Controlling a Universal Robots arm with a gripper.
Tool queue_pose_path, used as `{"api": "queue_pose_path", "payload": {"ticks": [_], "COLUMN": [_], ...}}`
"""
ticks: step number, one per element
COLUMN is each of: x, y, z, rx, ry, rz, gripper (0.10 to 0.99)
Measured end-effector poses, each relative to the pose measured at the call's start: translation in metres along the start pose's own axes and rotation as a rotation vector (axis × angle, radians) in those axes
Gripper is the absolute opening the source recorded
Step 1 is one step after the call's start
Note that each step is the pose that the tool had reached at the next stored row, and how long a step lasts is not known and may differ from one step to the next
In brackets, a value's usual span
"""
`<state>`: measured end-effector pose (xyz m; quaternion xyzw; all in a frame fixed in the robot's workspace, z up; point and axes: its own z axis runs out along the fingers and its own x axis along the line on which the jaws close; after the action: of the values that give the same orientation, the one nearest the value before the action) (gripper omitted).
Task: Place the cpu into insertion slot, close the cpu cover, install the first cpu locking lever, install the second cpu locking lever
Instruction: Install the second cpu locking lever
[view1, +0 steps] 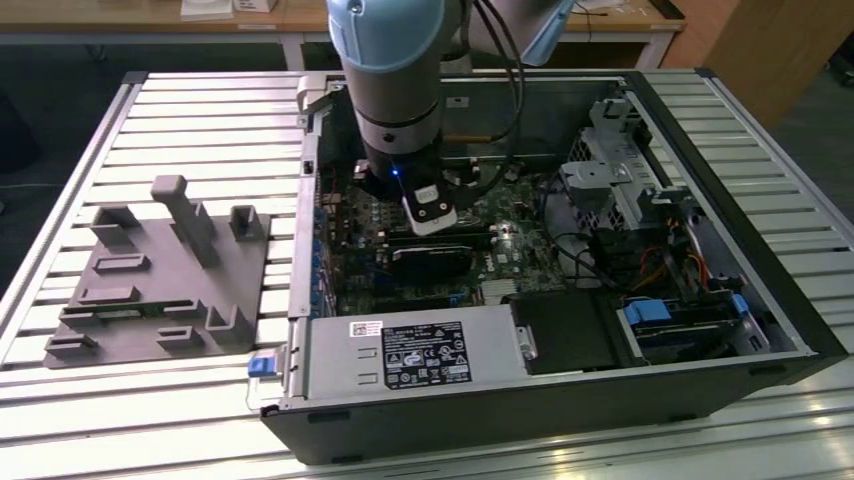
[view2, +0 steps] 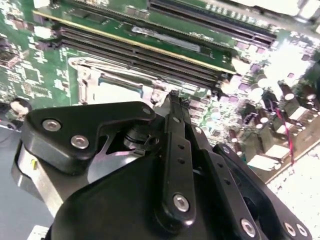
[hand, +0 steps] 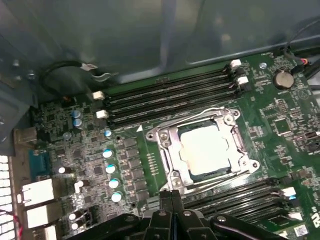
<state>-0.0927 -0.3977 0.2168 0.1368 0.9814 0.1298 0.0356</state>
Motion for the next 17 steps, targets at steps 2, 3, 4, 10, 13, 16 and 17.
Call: {"api": "queue_pose_path", "payload": {"ticks": [2, 3, 4, 10, 13, 16, 17], "x": [-0.0050, -0.0078, -0.0106, -0.0233, -0.0281, -0.0314, -0.0317], "y": [0.0013, 0.0021, 0.0028, 0.0090, 0.0131, 0.0179, 0.0205], "z": [0.0006, 0.0009, 0.0012, 0.0038, 0.0056, 0.0075, 0.0084], "rx": [0.000, 0.001, 0.001, 0.012, 0.019, 0.027, 0.031], "ry": [-0.0004, -0.0006, -0.0008, -0.0038, -0.0056, -0.0079, -0.0088], "rz": [0.001, 0.001, 0.002, 0.002, 0.001, 0.000, 0.000], "gripper": [0.106, 0.106, 0.106, 0.106, 0.106, 0.106, 0.106]}}
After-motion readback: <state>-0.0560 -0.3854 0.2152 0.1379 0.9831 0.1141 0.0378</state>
